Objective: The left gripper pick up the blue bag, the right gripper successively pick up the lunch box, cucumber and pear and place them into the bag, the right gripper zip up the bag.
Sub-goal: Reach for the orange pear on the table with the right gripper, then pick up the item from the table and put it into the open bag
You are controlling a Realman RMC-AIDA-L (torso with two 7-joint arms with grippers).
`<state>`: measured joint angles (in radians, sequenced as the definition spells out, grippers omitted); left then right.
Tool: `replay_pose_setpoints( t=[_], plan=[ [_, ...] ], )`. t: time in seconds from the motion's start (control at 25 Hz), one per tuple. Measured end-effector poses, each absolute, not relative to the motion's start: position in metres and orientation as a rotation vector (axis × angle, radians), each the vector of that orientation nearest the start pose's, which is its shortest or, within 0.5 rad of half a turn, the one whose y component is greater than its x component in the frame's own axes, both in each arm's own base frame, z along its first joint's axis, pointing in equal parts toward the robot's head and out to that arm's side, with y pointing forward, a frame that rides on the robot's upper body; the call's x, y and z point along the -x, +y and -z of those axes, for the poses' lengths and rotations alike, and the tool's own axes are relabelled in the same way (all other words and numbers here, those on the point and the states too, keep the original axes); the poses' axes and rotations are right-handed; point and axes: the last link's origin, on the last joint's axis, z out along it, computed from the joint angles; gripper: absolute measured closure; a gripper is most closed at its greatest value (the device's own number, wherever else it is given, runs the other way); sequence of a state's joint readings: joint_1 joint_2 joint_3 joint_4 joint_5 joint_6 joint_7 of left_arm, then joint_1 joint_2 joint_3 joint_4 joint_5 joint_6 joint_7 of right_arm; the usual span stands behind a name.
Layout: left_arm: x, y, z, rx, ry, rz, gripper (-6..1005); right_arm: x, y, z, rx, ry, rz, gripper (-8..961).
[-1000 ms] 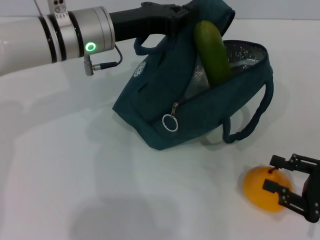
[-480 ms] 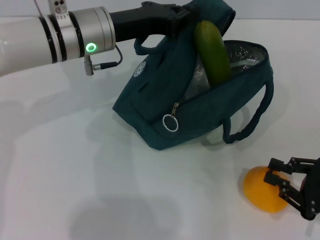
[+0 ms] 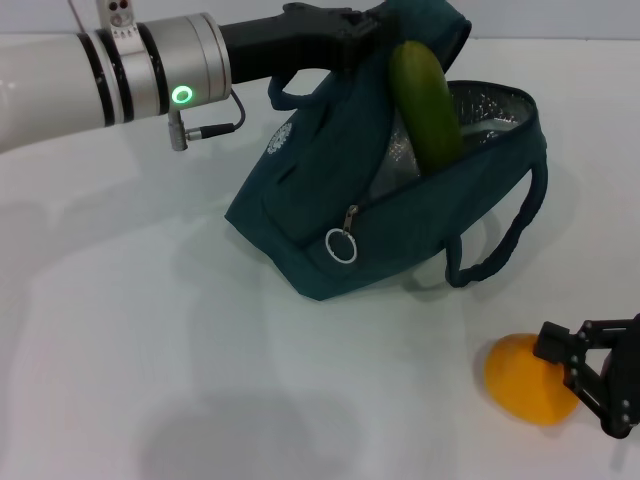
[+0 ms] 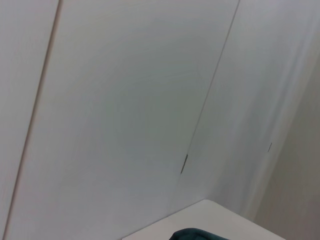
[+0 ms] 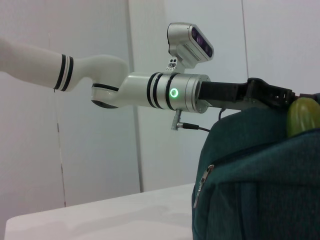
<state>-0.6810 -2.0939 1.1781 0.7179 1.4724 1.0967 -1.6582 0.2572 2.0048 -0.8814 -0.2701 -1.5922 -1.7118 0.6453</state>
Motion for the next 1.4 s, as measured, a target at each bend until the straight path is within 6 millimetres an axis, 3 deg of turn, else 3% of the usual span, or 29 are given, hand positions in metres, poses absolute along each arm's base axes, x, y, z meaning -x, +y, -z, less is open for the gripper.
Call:
replay_pose_setpoints(
  t=[0.36, 0.64, 1.0, 1.2, 1.4],
  plan=[
    [0.148, 0.409, 0.025, 2.54, -0.704, 0.926, 953, -0.315, 0.22, 0.009, 2.501, 0.184, -1.001, 907],
    [0.151, 0.408, 0.023, 2.521, -0.669, 0.949, 954, -0.294, 0.233, -0.028, 2.346, 0.029, -1.19, 920],
    [0.147, 0.407, 0.026, 2.543, -0.627, 0.944, 953, -0.226, 0.3, -0.052, 2.397, 0.012, -1.448, 922],
    [0.145, 0.407, 0.027, 2.551, -0.62, 0.941, 953, -0.196, 0.337, -0.049, 2.434, 0.045, -1.436, 922],
    [0.144, 0.407, 0.027, 2.556, -0.614, 0.94, 954, -0.182, 0.358, -0.042, 2.446, 0.056, -1.368, 923]
  ],
)
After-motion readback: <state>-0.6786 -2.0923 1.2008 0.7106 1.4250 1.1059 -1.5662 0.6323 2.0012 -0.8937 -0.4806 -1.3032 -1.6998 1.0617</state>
